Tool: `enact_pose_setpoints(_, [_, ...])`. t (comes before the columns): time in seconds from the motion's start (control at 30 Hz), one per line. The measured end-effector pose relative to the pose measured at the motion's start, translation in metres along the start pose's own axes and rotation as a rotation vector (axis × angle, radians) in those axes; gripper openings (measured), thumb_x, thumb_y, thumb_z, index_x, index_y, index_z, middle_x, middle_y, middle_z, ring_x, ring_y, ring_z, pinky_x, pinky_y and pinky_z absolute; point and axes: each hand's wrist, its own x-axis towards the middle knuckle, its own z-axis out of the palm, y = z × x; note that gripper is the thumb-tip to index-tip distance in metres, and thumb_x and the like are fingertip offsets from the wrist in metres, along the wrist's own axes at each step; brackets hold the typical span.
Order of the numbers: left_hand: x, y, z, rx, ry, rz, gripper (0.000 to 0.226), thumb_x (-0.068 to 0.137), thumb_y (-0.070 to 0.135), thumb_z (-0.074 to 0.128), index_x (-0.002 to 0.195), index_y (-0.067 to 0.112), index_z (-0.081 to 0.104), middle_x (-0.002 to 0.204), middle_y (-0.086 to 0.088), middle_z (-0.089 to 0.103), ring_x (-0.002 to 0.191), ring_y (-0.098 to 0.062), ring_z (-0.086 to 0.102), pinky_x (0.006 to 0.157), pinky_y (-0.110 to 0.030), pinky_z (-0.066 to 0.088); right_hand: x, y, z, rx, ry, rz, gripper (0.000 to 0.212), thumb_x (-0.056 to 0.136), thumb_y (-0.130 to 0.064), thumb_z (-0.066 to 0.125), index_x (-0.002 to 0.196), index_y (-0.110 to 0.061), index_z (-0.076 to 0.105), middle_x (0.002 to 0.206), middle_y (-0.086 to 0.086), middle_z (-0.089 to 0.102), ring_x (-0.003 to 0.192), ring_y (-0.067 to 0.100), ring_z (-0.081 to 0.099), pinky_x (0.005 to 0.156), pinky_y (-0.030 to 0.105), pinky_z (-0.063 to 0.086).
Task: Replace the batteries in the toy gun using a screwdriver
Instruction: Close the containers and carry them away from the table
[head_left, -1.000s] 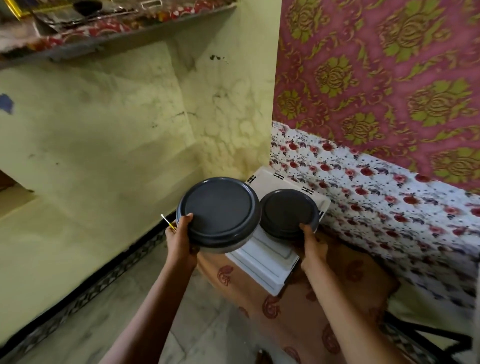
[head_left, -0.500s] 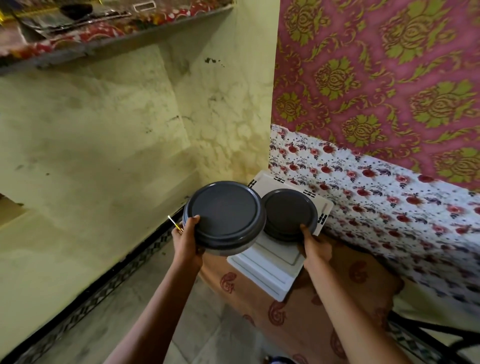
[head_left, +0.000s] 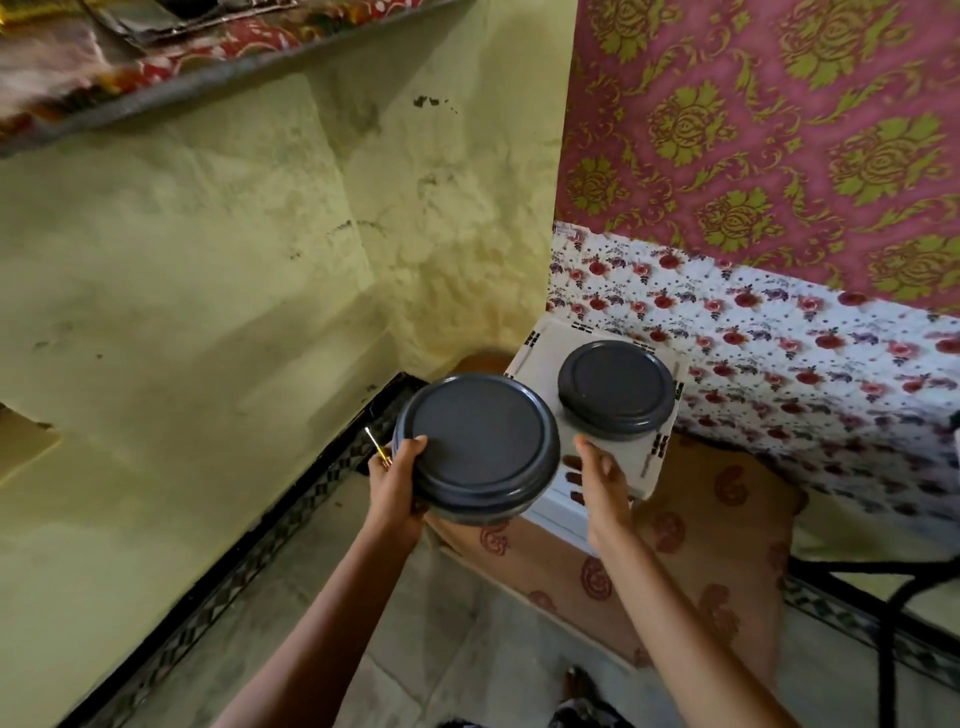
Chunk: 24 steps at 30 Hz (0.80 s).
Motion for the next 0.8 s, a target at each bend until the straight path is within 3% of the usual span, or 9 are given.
enact_pose_setpoints(0.13, [0.004, -0.012, -0.038, 0.078, -0.071, -0.085, 0.056, 0.078, 0.034, 0.071, 0.125, 0.016, 0.046, 0.116, -0.009, 0.062, 0.104, -0.027, 0.062, 0.073, -0.037, 0.051, -0.037, 0.033, 0.029, -0.016, -0.156, 0.049, 0.031, 0.087, -0.036, 0.061, 0.115, -0.027, 0.05, 0.118, -0.007, 0.055, 0.104, 0.012, 0.05, 0.087, 0.028, 0.039])
enact_pose_setpoints(0.23, [0.007, -0.026, -0.052, 0.11, -0.161, -0.148, 0.088, 0.063, 0.053, 0.078, 0.137, 0.022, 0.042, 0.128, -0.006, 0.061, 0.11, -0.024, 0.062, 0.078, -0.035, 0.057, -0.049, 0.067, 0.032, -0.023, -0.026, 0.179, 0.041, 0.085, -0.034, 0.065, 0.12, -0.019, 0.052, 0.123, 0.001, 0.056, 0.107, 0.02, 0.053, 0.087, 0.034, 0.044])
enact_pose_setpoints(0.33, [0.011, -0.056, -0.052, 0.187, -0.09, -0.205, 0.103, 0.053, 0.065, 0.078, 0.138, 0.02, 0.043, 0.128, -0.006, 0.06, 0.111, -0.024, 0.061, 0.093, -0.043, 0.053, -0.051, 0.095, 0.025, -0.054, 0.133, 0.207, 0.046, 0.085, -0.034, 0.064, 0.123, -0.009, 0.054, 0.122, 0.005, 0.058, 0.11, 0.026, 0.055, 0.083, 0.035, 0.045])
enact_pose_setpoints(0.43, [0.009, -0.075, -0.035, 0.224, -0.051, -0.204, 0.063, 0.076, 0.049, 0.071, 0.125, 0.014, 0.054, 0.124, -0.014, 0.061, 0.112, -0.035, 0.059, 0.095, -0.051, 0.049, -0.041, 0.109, 0.017, -0.046, 0.26, 0.182, 0.041, 0.086, -0.028, 0.063, 0.121, -0.007, 0.056, 0.116, 0.009, 0.06, 0.108, 0.028, 0.056, 0.082, 0.035, 0.044])
enact_pose_setpoints(0.5, [0.021, -0.088, -0.016, 0.24, -0.039, -0.221, 0.043, 0.089, 0.038, 0.061, 0.117, 0.007, 0.058, 0.124, -0.025, 0.058, 0.115, -0.047, 0.052, 0.084, -0.054, 0.05, -0.019, 0.115, 0.01, -0.06, 0.311, 0.167, 0.047, 0.084, -0.032, 0.064, 0.122, -0.006, 0.056, 0.119, 0.011, 0.06, 0.111, 0.03, 0.055, 0.088, 0.039, 0.045])
enact_pose_setpoints(0.57, [0.038, -0.1, 0.007, 0.25, -0.024, -0.232, 0.039, 0.096, 0.034, 0.051, 0.118, 0.003, 0.055, 0.13, -0.032, 0.048, 0.097, -0.026, 0.051, 0.086, -0.056, 0.048, 0.009, 0.124, 0.002, -0.052, 0.329, 0.152, 0.054, 0.08, -0.039, 0.064, 0.122, -0.007, 0.055, 0.122, 0.011, 0.059, 0.112, 0.029, 0.055, 0.094, 0.043, 0.046])
enact_pose_setpoints(0.63, [0.054, -0.107, 0.026, 0.234, -0.013, -0.257, 0.042, 0.1, 0.031, 0.042, 0.13, 0.002, 0.049, 0.133, -0.033, 0.044, 0.111, -0.042, 0.053, 0.085, -0.054, 0.048, 0.036, 0.127, -0.002, 0.008, 0.321, 0.14, 0.037, 0.085, -0.032, 0.061, 0.115, -0.01, 0.056, 0.117, 0.006, 0.06, 0.105, 0.024, 0.057, 0.087, 0.039, 0.048])
enact_pose_setpoints(0.7, [0.078, -0.118, 0.045, 0.243, 0.012, -0.274, 0.04, 0.101, 0.027, 0.039, 0.133, 0.005, 0.049, 0.12, -0.032, 0.056, 0.101, -0.041, 0.059, 0.074, -0.044, 0.054, 0.066, 0.13, -0.006, 0.063, 0.318, 0.152, 0.026, 0.088, -0.03, 0.059, 0.111, -0.02, 0.054, 0.114, -0.001, 0.058, 0.103, 0.019, 0.056, 0.087, 0.037, 0.048])
enact_pose_setpoints(0.8, [0.11, -0.132, 0.068, 0.218, 0.006, -0.267, 0.03, 0.101, 0.026, 0.042, 0.124, 0.014, 0.056, 0.112, -0.008, 0.065, 0.107, -0.03, 0.061, 0.087, -0.036, 0.053, 0.099, 0.128, -0.01, 0.043, 0.285, 0.091, 0.031, 0.09, -0.029, 0.057, 0.12, -0.026, 0.05, 0.119, -0.009, 0.053, 0.112, 0.014, 0.051, 0.096, 0.033, 0.042])
